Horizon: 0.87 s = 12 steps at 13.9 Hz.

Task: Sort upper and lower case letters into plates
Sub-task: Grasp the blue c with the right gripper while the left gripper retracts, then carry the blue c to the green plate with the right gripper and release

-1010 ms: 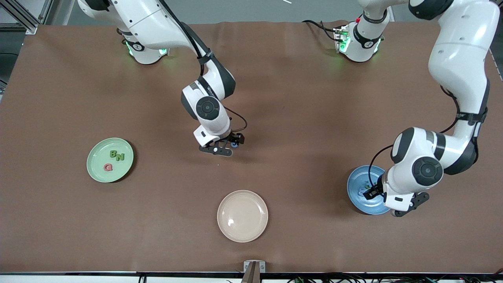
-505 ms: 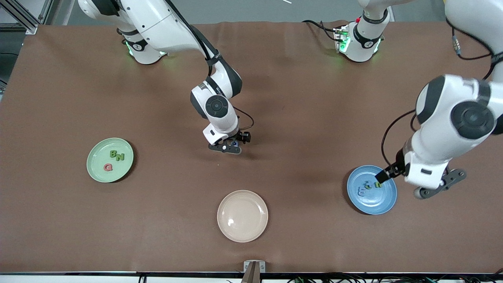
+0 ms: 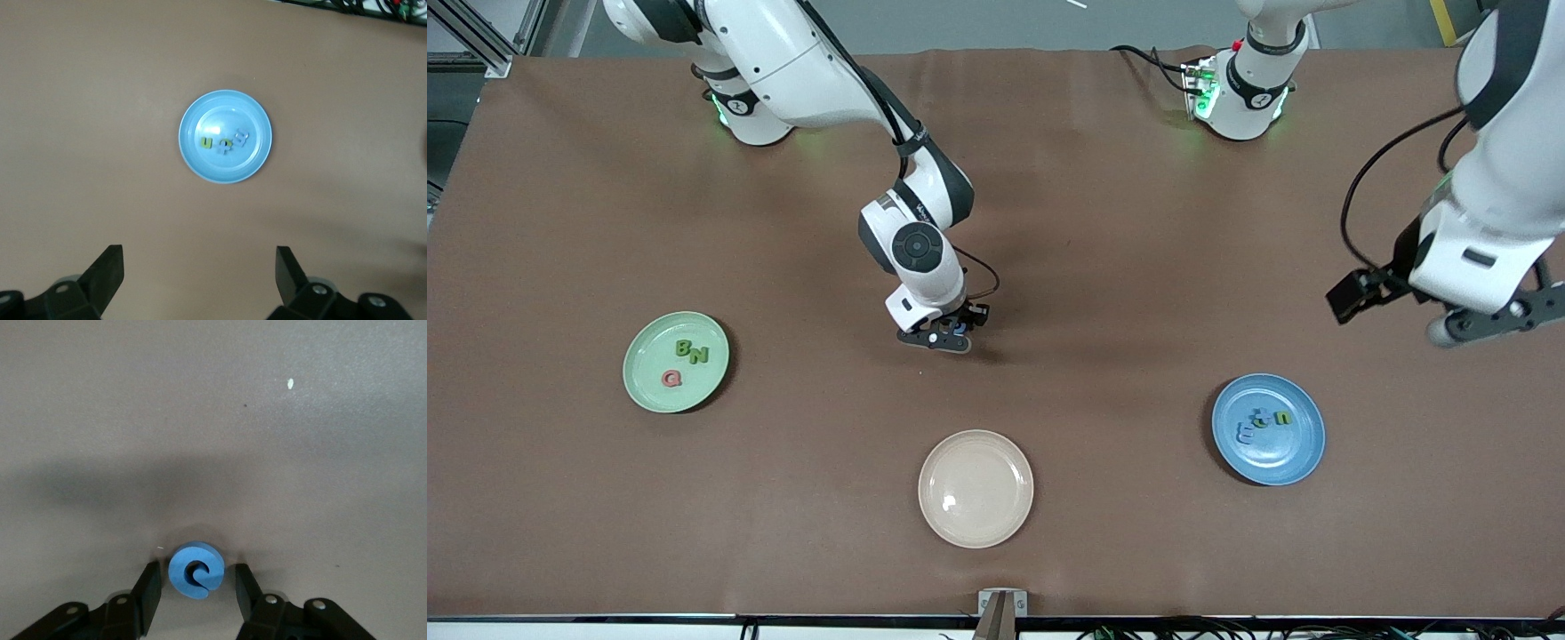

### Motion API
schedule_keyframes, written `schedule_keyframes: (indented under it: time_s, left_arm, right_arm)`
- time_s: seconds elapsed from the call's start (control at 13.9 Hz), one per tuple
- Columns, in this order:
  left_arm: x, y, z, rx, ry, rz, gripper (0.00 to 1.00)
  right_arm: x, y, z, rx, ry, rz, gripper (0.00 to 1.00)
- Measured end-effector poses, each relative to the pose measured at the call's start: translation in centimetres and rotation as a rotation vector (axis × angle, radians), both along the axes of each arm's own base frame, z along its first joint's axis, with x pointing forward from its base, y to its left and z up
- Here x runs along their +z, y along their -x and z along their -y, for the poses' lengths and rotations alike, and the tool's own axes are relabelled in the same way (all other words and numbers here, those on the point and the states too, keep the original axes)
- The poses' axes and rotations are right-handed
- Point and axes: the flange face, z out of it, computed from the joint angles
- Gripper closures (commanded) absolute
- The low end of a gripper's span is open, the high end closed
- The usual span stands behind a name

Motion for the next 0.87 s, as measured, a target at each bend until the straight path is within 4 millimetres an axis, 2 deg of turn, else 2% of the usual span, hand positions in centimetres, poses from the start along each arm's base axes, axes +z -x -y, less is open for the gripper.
schedule_keyframes:
  time_s: [0.07, 0.22, 0.58, 0.65, 0.72, 0.87]
  left_arm:
    - [0.9, 0.8, -0.3, -0.02, -0.003, -0.008, 0.0]
    - [2.0, 2.0, -0.5, -0.05, -0.001, -0.032, 0.0]
    - [1.3, 3.1, -3.1, -0.083, 0.036, -0.083, 0.0]
    - [1.2, 3.5, -3.6, -0.085, 0.032, -0.089, 0.0]
    - [1.2, 3.8, -3.9, -0.089, 0.03, -0.092, 0.0]
    - [1.6, 4.3, -4.4, -0.093, 0.027, -0.088, 0.0]
  right_arm:
    - [0.1, 0.0, 0.0, 0.0, -0.002, 0.003, 0.71]
    - [0.4, -0.2, -0.2, 0.0, -0.008, 0.01, 0.78]
    - [0.9, -0.8, 0.1, -0.005, 0.012, -0.012, 0.8]
    - [1.9, -1.4, 0.4, -0.009, 0.033, -0.038, 0.8]
    - [3.9, -2.3, 1.1, -0.016, 0.052, -0.066, 0.8]
    - [9.7, -4.4, 4.5, -0.003, 0.069, -0.113, 0.8]
